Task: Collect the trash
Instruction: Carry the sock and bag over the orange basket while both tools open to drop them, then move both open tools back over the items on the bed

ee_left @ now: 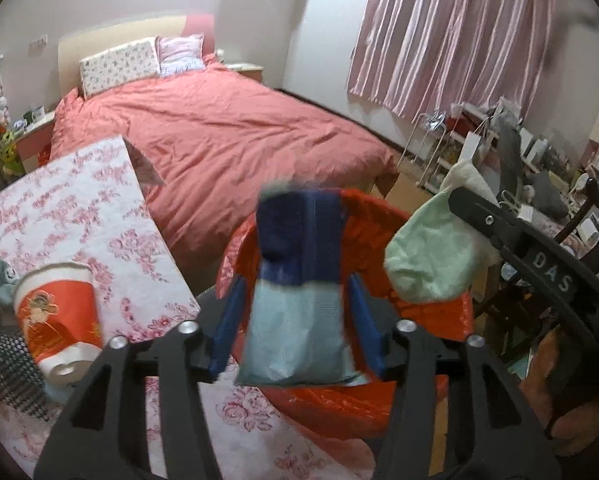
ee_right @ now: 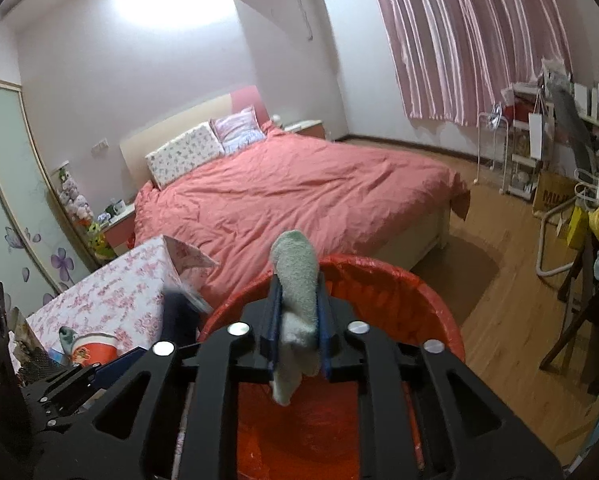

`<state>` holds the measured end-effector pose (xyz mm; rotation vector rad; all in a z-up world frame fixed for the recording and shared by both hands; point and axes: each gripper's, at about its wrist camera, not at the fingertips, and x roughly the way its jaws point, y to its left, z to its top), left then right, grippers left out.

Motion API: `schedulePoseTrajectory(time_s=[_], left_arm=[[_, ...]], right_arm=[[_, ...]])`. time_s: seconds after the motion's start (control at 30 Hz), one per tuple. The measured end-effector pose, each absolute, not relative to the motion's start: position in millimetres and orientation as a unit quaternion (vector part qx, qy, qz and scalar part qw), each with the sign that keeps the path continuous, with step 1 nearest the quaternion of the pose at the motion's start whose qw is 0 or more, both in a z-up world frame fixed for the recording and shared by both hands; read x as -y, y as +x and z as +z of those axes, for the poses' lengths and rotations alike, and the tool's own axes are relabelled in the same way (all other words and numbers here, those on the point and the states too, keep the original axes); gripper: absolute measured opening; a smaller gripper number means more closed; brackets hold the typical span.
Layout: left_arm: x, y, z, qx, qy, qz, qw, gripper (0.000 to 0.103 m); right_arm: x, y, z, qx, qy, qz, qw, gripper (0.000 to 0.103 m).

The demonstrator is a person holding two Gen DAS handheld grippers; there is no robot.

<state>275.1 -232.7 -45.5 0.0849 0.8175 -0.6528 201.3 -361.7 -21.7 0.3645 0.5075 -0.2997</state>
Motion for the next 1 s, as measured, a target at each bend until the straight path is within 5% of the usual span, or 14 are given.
schedulePoseTrajectory(time_s=[0.2,0.37,0.53,0.73,1.0], left_arm=[[217.9,277.2,-51.6,-0.398,0.050,-0.284,0.871,0.066],[189.1,270.5,-43.3,-0.387,0.051,-0.249,0.886,0.075],[149.9,262.2,-34.3,-0.374,0.047,-0.212,0.901,0.081],[87.2,246.5,-30.0,-0.360,0.034,-0.157,0.919,0.095],[-3.1,238.4,-36.6,-0.363,0.016,-0.068,0.929,0.097]], right_arm=[[354.9,200.3,-30.5,-0.277,0.165,-0.152,0.934,0.024],[351.4,198.0,-20.9,-0.279,0.139,-0.162,0.936,0.064],[340.4,195.8,-11.2,-0.272,0.141,-0.157,0.939,0.065],[302.7,201.1,-1.7,-0.259,0.120,-0.145,0.947,0.084],[233.2,226.9,-17.0,-0.296,0.081,-0.065,0.949,0.092]])
